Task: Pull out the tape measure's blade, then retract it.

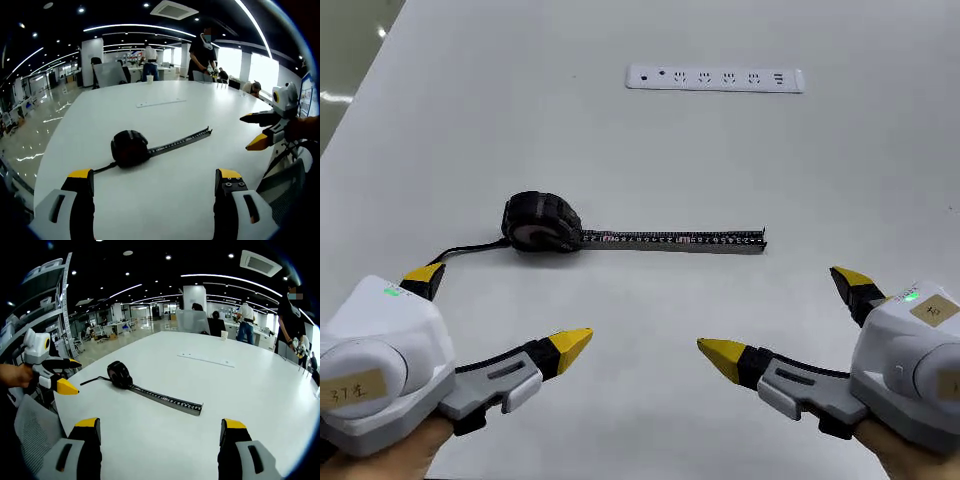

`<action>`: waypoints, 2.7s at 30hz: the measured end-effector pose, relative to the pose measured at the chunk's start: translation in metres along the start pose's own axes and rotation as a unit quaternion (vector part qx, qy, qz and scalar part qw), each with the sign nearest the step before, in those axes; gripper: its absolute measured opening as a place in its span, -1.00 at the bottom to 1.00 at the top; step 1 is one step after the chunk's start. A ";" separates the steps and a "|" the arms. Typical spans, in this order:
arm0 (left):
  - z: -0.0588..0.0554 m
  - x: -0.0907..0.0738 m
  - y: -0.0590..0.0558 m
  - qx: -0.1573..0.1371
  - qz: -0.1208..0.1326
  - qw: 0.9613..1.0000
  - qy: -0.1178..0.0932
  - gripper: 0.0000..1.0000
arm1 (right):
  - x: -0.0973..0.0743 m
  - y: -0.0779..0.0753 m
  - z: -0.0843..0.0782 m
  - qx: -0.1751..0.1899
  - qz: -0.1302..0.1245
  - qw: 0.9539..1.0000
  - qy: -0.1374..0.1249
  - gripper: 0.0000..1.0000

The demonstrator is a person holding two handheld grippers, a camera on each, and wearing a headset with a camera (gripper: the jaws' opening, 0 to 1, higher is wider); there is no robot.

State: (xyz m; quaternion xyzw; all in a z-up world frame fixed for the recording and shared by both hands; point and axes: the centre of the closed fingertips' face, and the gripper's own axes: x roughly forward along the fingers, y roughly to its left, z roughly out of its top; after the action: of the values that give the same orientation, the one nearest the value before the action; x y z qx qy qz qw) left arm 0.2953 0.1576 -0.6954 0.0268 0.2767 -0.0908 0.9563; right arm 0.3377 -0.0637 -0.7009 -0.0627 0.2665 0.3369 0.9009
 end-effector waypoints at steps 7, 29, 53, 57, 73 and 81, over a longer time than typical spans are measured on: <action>0.002 0.002 -0.003 -0.007 0.001 1.000 0.008 0.98 | -0.002 0.002 0.003 0.010 0.004 1.000 0.005 0.98; 0.002 0.005 -0.005 -0.025 0.013 0.999 0.033 0.98 | 0.002 0.006 -0.001 0.020 0.018 0.999 0.019 0.98; 0.005 0.023 0.001 -0.048 0.026 0.998 0.034 0.98 | 0.020 -0.001 -0.008 0.002 0.054 0.998 0.040 0.96; 0.005 0.028 0.001 -0.047 0.023 0.998 0.036 0.98 | 0.023 -0.007 -0.009 0.002 0.057 0.997 0.044 0.98; 0.005 0.052 0.005 -0.060 0.036 0.997 0.035 0.97 | 0.030 -0.024 -0.029 -0.038 0.100 0.991 0.082 0.98; 0.003 0.063 0.011 -0.069 0.049 0.996 0.038 0.93 | 0.039 -0.034 -0.031 -0.065 0.120 0.987 0.089 0.90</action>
State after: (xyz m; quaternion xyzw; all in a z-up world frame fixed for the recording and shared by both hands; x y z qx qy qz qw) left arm 0.3508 0.1586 -0.7266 -0.0219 0.3169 -0.0233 0.9479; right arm 0.3704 -0.0760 -0.7496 -0.1188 0.3287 0.4521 0.8206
